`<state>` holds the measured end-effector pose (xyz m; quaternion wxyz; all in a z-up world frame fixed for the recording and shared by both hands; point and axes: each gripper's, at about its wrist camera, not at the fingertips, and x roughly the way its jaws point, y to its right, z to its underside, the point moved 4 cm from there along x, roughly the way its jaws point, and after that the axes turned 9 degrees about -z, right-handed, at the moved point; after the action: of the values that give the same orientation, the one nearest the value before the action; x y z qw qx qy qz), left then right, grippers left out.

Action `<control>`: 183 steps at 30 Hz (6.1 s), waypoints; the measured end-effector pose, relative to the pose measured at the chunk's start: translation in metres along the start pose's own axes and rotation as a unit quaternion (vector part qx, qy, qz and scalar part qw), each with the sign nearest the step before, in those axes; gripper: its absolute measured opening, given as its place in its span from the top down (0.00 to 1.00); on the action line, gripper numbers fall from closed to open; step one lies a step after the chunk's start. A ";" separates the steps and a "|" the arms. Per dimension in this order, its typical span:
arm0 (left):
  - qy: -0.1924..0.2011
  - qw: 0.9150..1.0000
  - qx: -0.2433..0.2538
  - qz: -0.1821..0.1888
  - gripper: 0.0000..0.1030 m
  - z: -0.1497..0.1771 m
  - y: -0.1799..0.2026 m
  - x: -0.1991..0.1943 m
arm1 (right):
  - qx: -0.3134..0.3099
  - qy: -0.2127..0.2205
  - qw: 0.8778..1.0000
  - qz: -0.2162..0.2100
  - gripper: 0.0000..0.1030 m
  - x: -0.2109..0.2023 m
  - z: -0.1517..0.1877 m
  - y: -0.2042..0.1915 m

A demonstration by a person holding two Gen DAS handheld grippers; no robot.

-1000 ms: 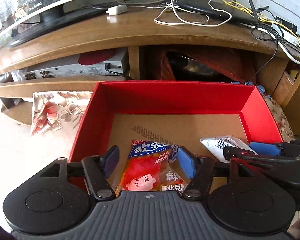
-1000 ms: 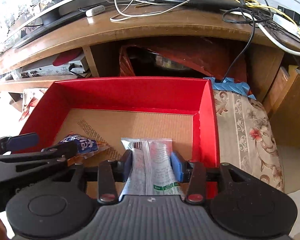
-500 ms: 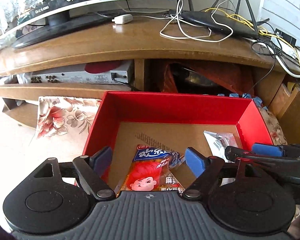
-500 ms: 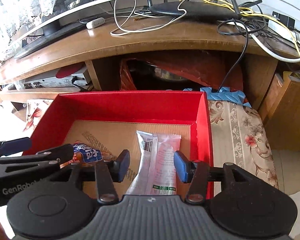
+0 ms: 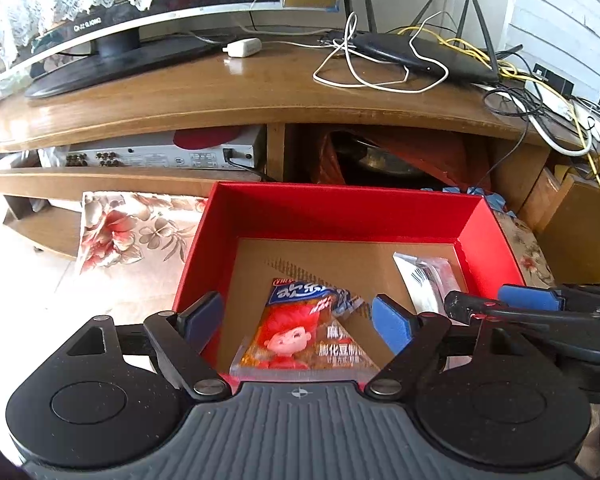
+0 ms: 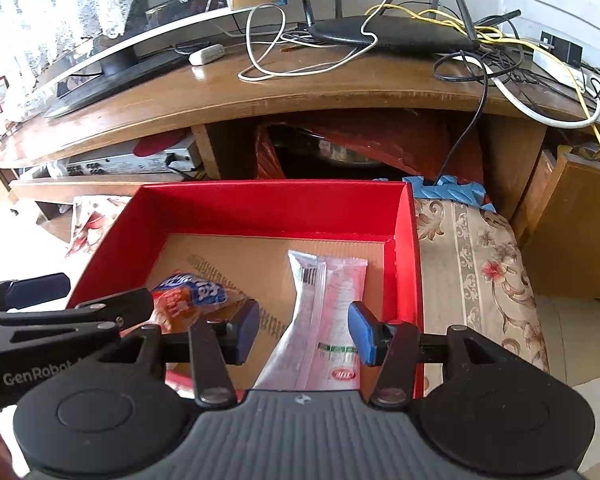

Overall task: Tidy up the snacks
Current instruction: 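Withdraw both grippers from the box back toward the snack pile, then close the left gripper on the white foil packet while the right gripper approaches the gold pastry, then close the right gripper on the gold wrapped pastry while the left gripper lifts the white packet, then carry the white packet and gold pastry up over the red box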

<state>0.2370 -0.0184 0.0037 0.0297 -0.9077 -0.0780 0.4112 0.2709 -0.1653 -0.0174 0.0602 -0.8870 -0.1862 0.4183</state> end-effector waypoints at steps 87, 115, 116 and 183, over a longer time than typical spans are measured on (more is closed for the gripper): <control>-0.120 0.988 0.090 0.043 0.34 0.177 0.015 -0.044 | 0.005 -0.080 0.995 -0.063 0.43 -0.087 0.143 -0.010; -0.133 0.986 0.044 0.093 0.22 0.204 -0.043 -0.072 | 0.020 -0.127 0.992 -0.016 0.35 -0.038 0.185 -0.080; -0.135 0.986 0.041 0.092 0.22 0.204 -0.044 -0.071 | -0.014 -0.128 0.992 -0.005 0.36 -0.036 0.188 -0.086; -0.076 0.989 0.046 0.119 0.49 0.177 -0.019 -0.109 | -0.022 -0.062 0.995 -0.070 0.57 -0.106 0.180 -0.045</control>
<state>0.0306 -0.0199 -0.0301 0.0163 -0.8741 0.0473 0.4832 0.0587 -0.1733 -0.0450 0.0579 -0.8451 -0.2604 0.4633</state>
